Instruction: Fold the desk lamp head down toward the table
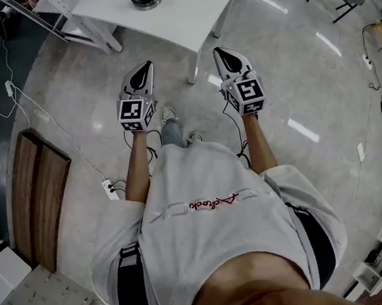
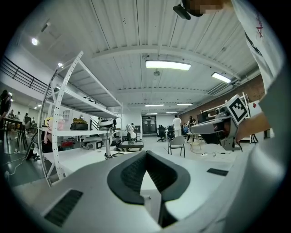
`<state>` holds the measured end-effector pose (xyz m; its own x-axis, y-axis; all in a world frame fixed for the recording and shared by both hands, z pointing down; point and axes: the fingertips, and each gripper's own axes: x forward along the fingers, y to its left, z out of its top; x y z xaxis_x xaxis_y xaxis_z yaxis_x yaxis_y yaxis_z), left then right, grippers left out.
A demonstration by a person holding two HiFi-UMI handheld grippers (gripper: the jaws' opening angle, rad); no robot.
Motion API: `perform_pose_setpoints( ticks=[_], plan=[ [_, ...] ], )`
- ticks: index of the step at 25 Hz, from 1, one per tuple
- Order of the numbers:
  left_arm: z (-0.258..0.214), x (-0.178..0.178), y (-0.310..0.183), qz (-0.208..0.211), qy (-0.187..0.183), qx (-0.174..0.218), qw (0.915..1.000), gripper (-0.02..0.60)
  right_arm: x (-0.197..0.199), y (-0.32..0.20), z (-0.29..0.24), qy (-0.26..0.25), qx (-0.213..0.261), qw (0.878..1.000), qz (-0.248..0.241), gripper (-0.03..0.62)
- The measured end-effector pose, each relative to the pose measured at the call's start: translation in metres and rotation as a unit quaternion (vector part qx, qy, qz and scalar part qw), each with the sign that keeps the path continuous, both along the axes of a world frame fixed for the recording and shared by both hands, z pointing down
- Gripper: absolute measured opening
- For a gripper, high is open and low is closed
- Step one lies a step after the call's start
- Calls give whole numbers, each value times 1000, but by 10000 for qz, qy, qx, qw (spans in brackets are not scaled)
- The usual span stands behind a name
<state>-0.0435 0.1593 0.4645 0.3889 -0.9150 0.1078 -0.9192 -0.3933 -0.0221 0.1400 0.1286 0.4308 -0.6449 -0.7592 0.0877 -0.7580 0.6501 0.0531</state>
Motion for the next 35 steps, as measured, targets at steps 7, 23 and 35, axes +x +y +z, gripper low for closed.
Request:
perform_pose_setpoints(
  ticks=[7, 23, 35],
  plan=[
    [4, 2, -23, -31, 31, 29, 10000, 26, -1, -23, 3, 22, 22, 10000, -49, 29],
    [23, -15, -100, -48, 144, -53, 9999, 26, -19, -98, 16, 92, -38, 9999, -60, 29],
    [28, -37, -191, 101, 224, -166, 9996, 26, -42, -180, 14, 136, -79, 9998, 91, 29]
  ],
)
